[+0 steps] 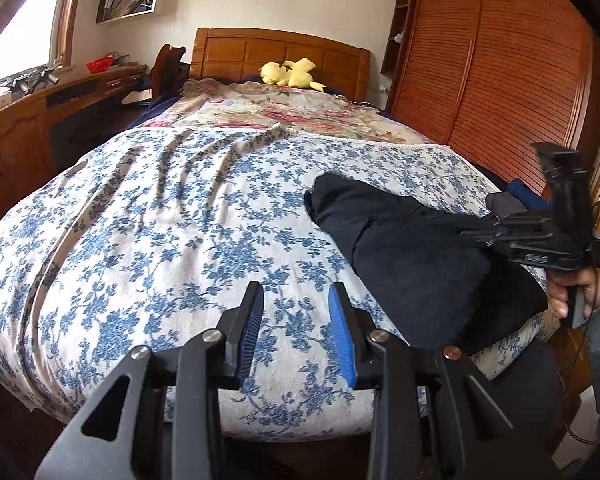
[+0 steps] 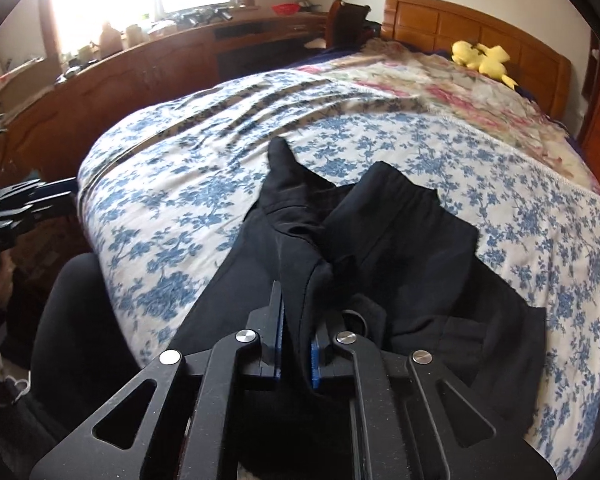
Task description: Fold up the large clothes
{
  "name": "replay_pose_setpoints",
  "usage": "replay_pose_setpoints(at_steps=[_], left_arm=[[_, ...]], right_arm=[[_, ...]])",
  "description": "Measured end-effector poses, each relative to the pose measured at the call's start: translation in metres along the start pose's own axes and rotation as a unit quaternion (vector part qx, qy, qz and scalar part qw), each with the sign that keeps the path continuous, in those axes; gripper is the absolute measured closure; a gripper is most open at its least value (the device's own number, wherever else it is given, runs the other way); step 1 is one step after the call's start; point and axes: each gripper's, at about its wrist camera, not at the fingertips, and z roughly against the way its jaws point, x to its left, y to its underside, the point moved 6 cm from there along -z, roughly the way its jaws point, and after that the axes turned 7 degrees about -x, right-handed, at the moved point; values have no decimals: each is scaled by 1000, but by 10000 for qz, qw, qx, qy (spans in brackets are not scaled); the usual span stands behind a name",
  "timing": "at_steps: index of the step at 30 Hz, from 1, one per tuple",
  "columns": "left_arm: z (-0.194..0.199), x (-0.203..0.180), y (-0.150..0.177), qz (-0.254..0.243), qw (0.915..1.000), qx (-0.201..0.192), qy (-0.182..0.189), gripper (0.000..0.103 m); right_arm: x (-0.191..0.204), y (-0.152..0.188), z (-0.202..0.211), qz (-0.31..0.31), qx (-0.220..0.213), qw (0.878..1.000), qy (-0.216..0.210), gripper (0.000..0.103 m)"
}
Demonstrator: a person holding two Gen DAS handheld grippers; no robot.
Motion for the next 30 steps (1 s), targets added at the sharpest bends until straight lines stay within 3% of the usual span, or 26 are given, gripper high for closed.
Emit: replay_pose_setpoints(at_steps=[3, 9, 14, 17, 21, 24, 26, 28, 30], left_arm=[[-5, -12, -1, -113, 9999, 35, 75, 71], [-11, -41, -2, -296, 9991, 65, 306, 71], [-15, -61, -4, -441, 9981, 81, 419, 71], [-16, -68, -5, -495, 9977, 85, 459, 71], [-16, -75, -5, -530, 9973, 100, 493, 71], [-16, -77, -4, -547, 9971, 108, 509, 71], [-15, -78, -4, -545, 9971, 94, 519, 71], [-15, -78, -4, -533, 9971, 89, 527, 71], [-14, -78, -3, -519, 9972, 95, 535, 71]], right_arm=[[-3, -1, 35, 69, -310, 9994, 115, 98], [-38, 15, 104, -17, -696, 9932, 938, 99], [-87, 73, 119, -509, -282, 9835, 1715, 99], [-105, 110, 112, -767, 32, 9787, 1906, 99], [-117, 128, 113, -1201, -76, 9731, 1964, 97], [-119, 122, 117, -1247, -124, 9698, 2091, 85], [-118, 114, 124, -1164, -162, 9663, 2291, 63], [-115, 102, 133, -1084, -332, 9635, 2423, 50], [-110, 88, 139, -1000, -525, 9646, 2384, 49]])
